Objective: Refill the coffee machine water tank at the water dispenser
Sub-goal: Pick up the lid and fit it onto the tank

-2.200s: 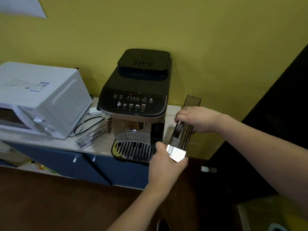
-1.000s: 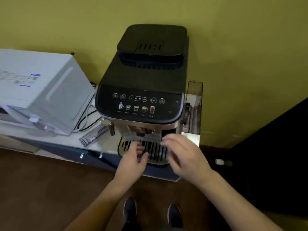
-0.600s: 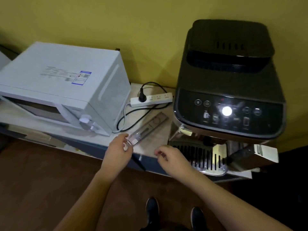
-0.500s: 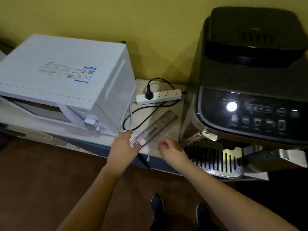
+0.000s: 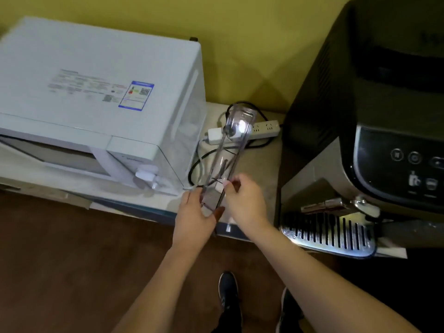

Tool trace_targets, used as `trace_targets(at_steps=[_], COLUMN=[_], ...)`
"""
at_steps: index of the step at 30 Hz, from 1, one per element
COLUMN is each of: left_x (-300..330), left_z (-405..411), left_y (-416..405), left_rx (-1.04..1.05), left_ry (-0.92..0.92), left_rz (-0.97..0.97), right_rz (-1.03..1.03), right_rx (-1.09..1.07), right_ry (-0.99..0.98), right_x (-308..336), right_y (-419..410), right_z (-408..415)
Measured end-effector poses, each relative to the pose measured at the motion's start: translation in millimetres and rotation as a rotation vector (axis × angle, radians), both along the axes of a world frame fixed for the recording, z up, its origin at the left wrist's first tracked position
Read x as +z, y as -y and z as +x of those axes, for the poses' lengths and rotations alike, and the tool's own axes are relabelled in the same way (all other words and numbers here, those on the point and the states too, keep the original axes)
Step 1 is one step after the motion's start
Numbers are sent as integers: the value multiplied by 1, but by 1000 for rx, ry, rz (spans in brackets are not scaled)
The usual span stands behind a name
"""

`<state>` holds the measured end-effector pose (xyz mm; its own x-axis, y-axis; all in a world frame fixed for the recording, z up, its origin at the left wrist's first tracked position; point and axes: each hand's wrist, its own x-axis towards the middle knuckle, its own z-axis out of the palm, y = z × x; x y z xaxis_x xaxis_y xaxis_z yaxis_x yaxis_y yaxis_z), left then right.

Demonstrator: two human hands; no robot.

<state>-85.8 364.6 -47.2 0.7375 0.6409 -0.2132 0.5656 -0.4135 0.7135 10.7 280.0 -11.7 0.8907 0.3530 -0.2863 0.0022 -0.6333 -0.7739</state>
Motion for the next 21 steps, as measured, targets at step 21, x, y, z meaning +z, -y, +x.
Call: trace_targets(at_steps=[21], left_x=[248], left_z=[128], left_y=[196], left_rx=[-185], left_ry=[767], left_rz=[292], right_rz=[492], right_rx=[-161], right_ry=[720], right_x=[274], right_y=[230], right_z=[75])
